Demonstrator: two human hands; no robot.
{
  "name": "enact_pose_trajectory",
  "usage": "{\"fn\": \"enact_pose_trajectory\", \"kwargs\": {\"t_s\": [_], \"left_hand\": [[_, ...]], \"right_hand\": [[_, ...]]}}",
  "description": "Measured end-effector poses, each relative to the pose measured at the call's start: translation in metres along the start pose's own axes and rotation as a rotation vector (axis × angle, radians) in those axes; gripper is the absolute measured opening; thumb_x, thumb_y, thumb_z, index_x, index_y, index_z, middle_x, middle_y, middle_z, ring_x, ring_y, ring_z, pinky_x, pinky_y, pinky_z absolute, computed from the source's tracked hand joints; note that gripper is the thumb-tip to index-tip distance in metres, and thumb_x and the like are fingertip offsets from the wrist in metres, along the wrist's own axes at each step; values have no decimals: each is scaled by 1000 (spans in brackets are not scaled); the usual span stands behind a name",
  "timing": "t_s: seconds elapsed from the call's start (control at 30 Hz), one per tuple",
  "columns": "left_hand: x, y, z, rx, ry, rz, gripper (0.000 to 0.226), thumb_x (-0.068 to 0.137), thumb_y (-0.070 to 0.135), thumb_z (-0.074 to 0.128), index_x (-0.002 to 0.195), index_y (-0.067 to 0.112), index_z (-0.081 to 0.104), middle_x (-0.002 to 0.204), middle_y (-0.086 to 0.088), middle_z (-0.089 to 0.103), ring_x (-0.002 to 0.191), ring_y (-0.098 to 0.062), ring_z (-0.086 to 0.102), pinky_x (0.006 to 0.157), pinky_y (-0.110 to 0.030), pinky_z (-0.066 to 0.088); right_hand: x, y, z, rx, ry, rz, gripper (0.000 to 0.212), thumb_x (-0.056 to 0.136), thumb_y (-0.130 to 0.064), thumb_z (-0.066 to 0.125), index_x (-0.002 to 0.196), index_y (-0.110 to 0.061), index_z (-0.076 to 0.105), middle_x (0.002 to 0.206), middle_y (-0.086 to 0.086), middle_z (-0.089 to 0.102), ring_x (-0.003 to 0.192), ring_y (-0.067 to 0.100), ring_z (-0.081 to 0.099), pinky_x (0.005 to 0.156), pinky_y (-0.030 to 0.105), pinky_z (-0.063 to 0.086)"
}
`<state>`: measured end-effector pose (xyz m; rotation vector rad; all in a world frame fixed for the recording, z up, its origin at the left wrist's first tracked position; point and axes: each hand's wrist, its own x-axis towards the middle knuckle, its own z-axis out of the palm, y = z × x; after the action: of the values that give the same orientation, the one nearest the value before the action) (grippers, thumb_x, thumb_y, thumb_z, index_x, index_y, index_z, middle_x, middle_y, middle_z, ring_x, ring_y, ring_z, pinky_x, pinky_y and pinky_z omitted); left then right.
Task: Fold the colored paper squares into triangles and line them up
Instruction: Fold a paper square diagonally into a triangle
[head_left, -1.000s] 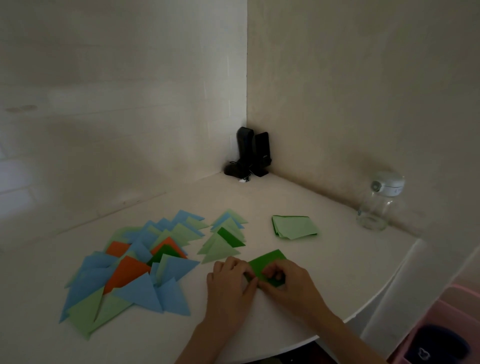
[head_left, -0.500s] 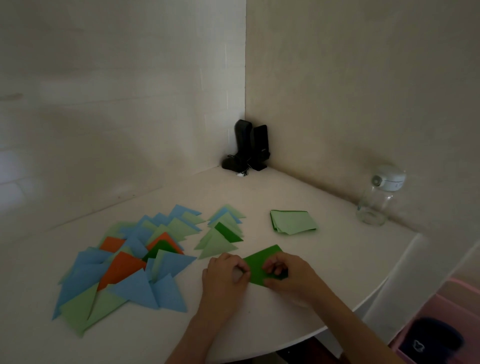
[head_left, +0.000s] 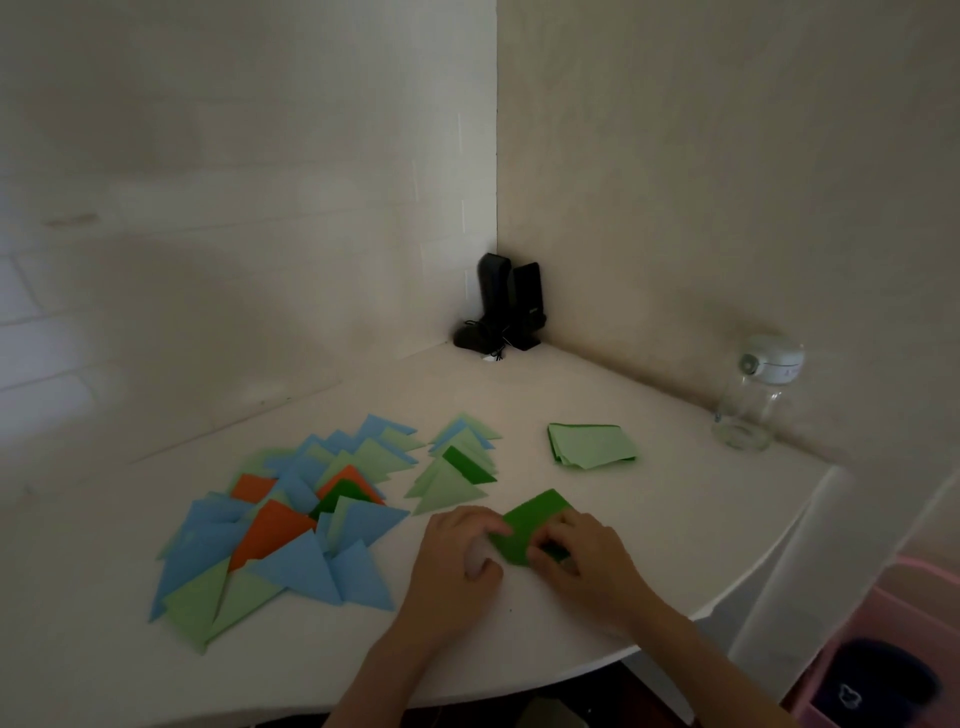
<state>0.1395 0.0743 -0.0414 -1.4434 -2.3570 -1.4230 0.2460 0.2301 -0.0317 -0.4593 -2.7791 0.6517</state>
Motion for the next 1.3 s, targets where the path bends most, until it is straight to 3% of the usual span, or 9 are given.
{"fn": "enact_pose_trajectory", "kwargs": {"t_s": [0.07, 0.13, 0.17, 0.37, 0.53, 0.7, 0.87, 1.1, 1.3], "left_hand": [[0, -2, 1, 5, 33, 62, 40, 61, 15, 52, 95, 36, 60, 108, 22, 56, 105, 9, 44, 90, -8, 30], [0, -4, 2, 17, 38, 99, 39, 65, 16, 52, 99, 35, 58, 106, 17, 58, 104, 3, 47, 91, -10, 33], [0, -6, 2, 20, 36, 110, 36, 68, 16, 53, 99, 35, 58, 105, 15, 60, 102, -1, 49, 90, -12, 35], [-1, -11, 7, 33, 23, 121, 9, 81, 25, 58, 87, 29, 64, 88, 15, 62, 85, -5, 53, 77, -22, 41], [-1, -13, 9, 70, 44, 101, 12, 84, 32, 56, 83, 23, 64, 82, 15, 59, 80, 0, 49, 71, -12, 38], [0, -13, 11, 67, 62, 98, 16, 82, 34, 56, 82, 20, 64, 79, 10, 61, 77, -2, 50, 68, -21, 42], [0, -13, 12, 87, 96, 90, 16, 79, 37, 57, 78, 21, 61, 74, 11, 58, 73, -3, 47, 65, -22, 39], [0, -13, 11, 146, 98, 54, 14, 79, 44, 57, 76, 35, 46, 70, 17, 50, 71, -1, 43, 61, -15, 31], [5, -10, 16, 165, 131, -9, 22, 76, 50, 55, 75, 29, 49, 65, 17, 46, 64, -7, 43, 59, -25, 36]], "right_hand": [[-2, 1, -5, 79, -38, -36, 43, 79, -60, 33, 90, -28, 59, 88, -16, 49, 86, 7, 47, 81, 32, 37], [-4, 3, -11, 158, -61, -74, 14, 89, -43, 46, 85, -31, 53, 85, -16, 48, 81, 4, 45, 81, 34, 39], [-5, 3, -13, 184, -62, -94, 10, 90, -38, 47, 86, -30, 53, 85, -14, 49, 79, 2, 44, 79, 32, 39], [-1, 2, -16, 139, -23, -179, 42, 84, -52, 37, 92, -18, 60, 89, -6, 56, 83, 11, 50, 79, 36, 44], [0, 10, -5, 174, 107, -188, 27, 82, -43, 50, 94, -21, 60, 90, -14, 58, 82, -1, 54, 74, 31, 49], [-11, 16, 5, 114, 186, -224, 24, 89, -42, 45, 84, -26, 63, 94, -19, 58, 87, -1, 56, 73, 37, 48], [-12, 15, 17, 38, 289, -174, 25, 77, -51, 57, 77, -28, 64, 94, -15, 58, 85, 4, 57, 69, 32, 47], [-2, 17, 19, 16, 261, -113, 32, 78, -51, 47, 78, -24, 63, 99, -9, 55, 87, 8, 54, 70, 32, 43], [-3, 12, 22, -30, 331, -66, 31, 77, -54, 48, 71, -26, 60, 97, -11, 56, 84, 7, 56, 67, 28, 44]]}}
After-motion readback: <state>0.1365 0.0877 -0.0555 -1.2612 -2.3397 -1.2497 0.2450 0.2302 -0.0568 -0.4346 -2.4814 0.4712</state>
